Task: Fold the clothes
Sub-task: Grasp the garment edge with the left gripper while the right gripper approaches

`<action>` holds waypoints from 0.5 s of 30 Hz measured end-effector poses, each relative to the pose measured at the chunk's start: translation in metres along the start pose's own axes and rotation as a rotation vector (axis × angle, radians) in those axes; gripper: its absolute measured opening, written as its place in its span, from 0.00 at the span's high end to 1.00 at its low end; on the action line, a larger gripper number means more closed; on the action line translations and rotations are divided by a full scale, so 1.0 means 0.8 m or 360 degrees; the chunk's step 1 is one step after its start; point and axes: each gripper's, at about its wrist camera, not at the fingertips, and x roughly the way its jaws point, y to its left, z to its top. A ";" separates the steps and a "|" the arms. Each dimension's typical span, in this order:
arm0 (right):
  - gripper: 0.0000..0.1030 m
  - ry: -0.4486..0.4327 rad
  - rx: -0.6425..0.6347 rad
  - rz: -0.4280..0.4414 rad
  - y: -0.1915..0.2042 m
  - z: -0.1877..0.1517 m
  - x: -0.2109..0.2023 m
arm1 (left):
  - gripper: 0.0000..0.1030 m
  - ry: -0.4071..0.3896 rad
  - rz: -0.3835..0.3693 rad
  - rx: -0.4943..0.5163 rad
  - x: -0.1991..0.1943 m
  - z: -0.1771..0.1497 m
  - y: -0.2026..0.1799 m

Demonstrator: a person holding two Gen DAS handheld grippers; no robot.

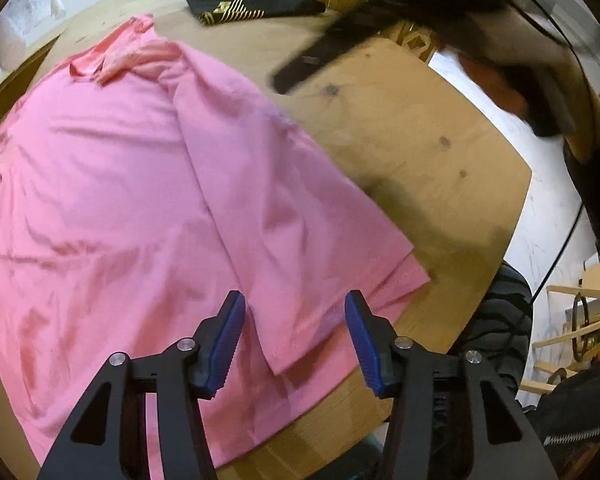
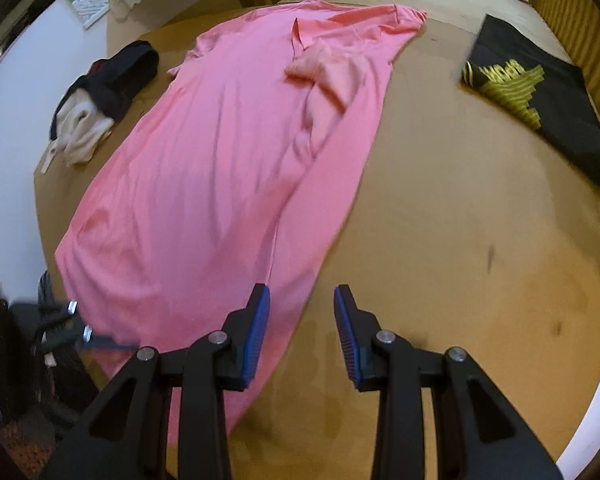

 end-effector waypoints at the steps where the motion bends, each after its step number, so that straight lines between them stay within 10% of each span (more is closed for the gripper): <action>1: 0.68 0.0001 -0.0006 0.0035 0.003 -0.013 -0.003 | 0.53 0.0005 0.0001 -0.0004 0.000 -0.004 0.000; 10: 0.68 0.0028 -0.0218 0.0042 0.069 -0.075 0.008 | 0.93 -0.0042 -0.0092 0.0062 0.004 -0.003 -0.001; 15: 0.68 0.0122 -0.0292 -0.0017 0.077 -0.086 0.022 | 0.95 -0.0080 -0.0142 0.0092 -0.007 -0.010 -0.002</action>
